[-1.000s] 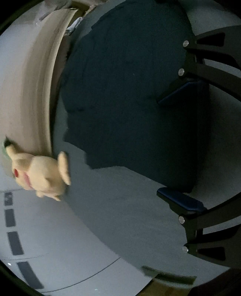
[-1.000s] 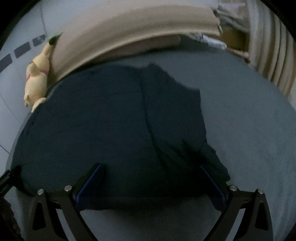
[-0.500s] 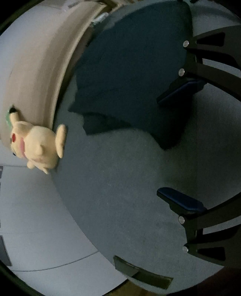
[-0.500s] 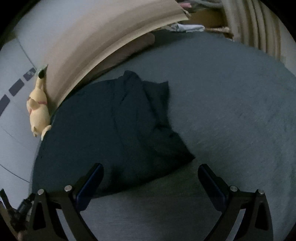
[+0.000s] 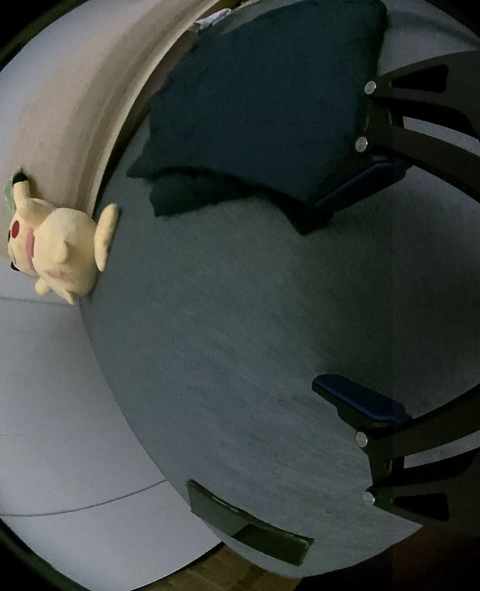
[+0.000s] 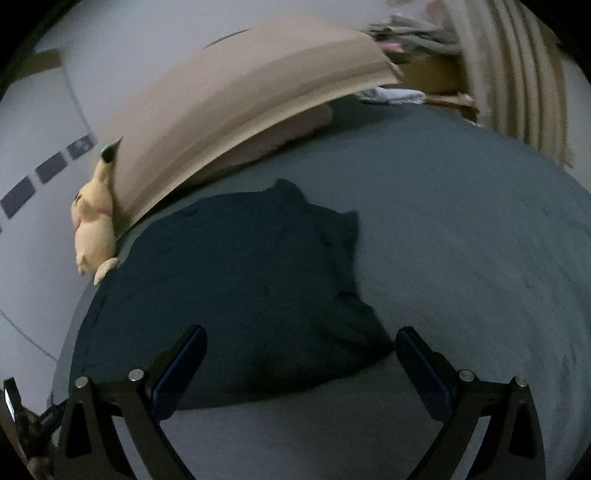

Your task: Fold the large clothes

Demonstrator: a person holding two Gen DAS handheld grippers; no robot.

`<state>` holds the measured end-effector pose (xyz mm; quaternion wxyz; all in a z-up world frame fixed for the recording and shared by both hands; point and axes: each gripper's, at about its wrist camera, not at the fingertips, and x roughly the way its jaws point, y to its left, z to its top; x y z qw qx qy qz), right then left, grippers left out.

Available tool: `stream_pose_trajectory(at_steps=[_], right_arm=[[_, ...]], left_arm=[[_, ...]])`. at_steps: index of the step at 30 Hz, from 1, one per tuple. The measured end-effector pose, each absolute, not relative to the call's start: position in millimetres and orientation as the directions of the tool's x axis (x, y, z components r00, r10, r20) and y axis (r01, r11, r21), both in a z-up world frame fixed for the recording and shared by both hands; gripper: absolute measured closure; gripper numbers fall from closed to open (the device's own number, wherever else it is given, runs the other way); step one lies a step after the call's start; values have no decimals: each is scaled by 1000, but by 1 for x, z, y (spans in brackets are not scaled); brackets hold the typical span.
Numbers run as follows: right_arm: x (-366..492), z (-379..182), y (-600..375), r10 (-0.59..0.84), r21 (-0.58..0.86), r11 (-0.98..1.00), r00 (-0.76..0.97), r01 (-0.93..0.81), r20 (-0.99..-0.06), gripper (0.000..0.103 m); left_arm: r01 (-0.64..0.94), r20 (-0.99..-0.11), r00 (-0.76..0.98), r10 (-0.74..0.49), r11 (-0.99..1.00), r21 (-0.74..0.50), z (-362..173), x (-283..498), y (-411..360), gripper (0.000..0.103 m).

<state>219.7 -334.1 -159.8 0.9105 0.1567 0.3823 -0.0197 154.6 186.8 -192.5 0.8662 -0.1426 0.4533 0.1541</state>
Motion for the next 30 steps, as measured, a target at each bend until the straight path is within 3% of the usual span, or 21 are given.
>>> stream_pose_trajectory(at_steps=[5, 10, 16, 23, 28, 30], right_arm=[[228, -178, -317, 106, 248, 961, 674, 118, -731, 0], [244, -216, -326, 113, 252, 951, 559, 177, -821, 0], [235, -198, -331, 98, 270, 944, 618, 190, -780, 0], [224, -161, -301, 96, 221, 972, 728, 78, -679, 0], [250, -206, -307, 110, 206, 974, 601, 94, -792, 0], [253, -214, -317, 135, 251, 961, 602, 112, -787, 0]], left_arm=[[-408, -841, 521, 149, 908, -92, -199, 155, 192, 12], [-417, -852, 502, 147, 904, -89, -204, 156, 198, 12], [-422, -846, 512, 150, 902, -95, -203, 153, 198, 12], [-412, -834, 528, 161, 907, -86, -192, 145, 192, 12], [-415, -829, 533, 168, 906, -83, -188, 150, 194, 12], [-413, -823, 542, 170, 907, -84, -185, 151, 196, 12]])
